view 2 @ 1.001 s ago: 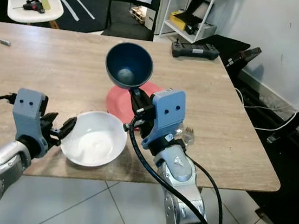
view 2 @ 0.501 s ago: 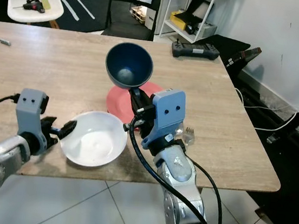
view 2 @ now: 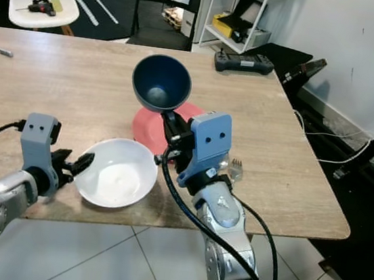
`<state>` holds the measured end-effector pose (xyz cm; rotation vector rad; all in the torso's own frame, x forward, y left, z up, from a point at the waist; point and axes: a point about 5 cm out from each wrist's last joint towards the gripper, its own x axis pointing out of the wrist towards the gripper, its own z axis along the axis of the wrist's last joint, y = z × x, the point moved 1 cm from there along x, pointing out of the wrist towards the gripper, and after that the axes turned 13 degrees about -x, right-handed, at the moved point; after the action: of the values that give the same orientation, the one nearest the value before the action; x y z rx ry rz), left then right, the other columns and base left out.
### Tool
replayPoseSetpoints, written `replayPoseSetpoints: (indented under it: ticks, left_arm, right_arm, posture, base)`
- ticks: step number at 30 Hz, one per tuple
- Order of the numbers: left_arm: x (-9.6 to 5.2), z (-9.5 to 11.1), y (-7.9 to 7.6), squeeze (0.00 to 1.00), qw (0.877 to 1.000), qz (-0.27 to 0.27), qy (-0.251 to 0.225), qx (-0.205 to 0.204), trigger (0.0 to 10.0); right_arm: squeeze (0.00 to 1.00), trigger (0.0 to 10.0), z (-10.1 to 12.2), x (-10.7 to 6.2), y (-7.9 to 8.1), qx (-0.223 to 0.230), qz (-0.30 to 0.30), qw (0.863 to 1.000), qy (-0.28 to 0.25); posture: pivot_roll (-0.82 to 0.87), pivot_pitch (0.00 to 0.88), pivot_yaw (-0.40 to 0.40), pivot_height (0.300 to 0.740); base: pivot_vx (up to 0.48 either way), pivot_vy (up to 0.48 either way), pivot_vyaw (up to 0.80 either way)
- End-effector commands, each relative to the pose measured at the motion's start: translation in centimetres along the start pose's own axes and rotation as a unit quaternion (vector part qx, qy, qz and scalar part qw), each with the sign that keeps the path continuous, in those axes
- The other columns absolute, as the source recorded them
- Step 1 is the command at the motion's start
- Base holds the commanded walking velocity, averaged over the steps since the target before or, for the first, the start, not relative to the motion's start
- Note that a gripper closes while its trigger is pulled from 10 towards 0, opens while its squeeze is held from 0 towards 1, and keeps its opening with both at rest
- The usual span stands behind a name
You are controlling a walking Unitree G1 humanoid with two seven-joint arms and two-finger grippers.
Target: Setting the table
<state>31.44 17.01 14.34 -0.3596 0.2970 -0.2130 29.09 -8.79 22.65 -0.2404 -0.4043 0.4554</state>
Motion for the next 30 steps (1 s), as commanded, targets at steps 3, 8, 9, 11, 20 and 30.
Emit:
replayPoseSetpoints:
  ticks: [3, 8, 9, 11, 20, 30]
  left_arm:
    - [-0.1, -0.5, 0.7, 0.0, 1.0, 0.01, 0.006, -0.005, 0.0]
    - [-0.1, -0.2, 0.8, 0.0, 1.0, 0.017, -0.01, 0.0, 10.0]
    - [-0.1, 0.2, 0.6, 1.0, 0.999, 0.017, -0.025, 0.017, 10.0]
    - [-0.5, 0.9, -0.2, 1.0, 0.998, -0.001, -0.046, 0.045, 10.0]
    - [-4.0, 0.8, -1.5, 0.0, 0.993, -0.083, -0.01, 0.08, 10.0]
    - [-3.3, 1.1, 0.1, 0.0, 0.994, -0.049, -0.018, 0.097, 10.0]
  right_arm:
    - [0.0, 10.0, 0.4, -0.1, 0.0, 0.0, 0.0, 1.0, -0.008]
    - [0.0, 10.0, 0.4, -0.1, 0.0, 0.0, 0.001, 1.0, -0.008]
    - [0.0, 10.0, 0.3, -0.1, 0.0, 0.0, 0.0, 1.0, -0.008]
    - [0.0, 10.0, 0.4, -0.1, 0.0, -0.001, 0.0, 1.0, -0.008]
    - [0.0, 10.0, 0.4, -0.4, 0.1, 0.001, -0.001, 1.0, -0.005]
    - [0.0, 10.0, 0.3, -0.3, 0.4, 0.007, 0.0, 1.0, -0.004]
  posture:
    - [-0.01, 0.041, 0.061, 0.74]
    - [-0.01, 0.036, 0.061, 0.74]
    - [-0.01, 0.036, 0.061, 0.74]
    - [-0.01, 0.037, 0.066, 0.74]
    - [0.0, 0.051, 0.067, 0.74]
    - [0.01, 0.059, 0.062, 0.74]
  base:
    - [0.0, 0.0, 0.0]
    - [0.0, 0.0, 0.0]
    - [0.0, 0.0, 0.0]
    - [0.0, 0.0, 0.0]
    - [0.0, 0.0, 0.0]
    - [0.0, 0.0, 0.0]
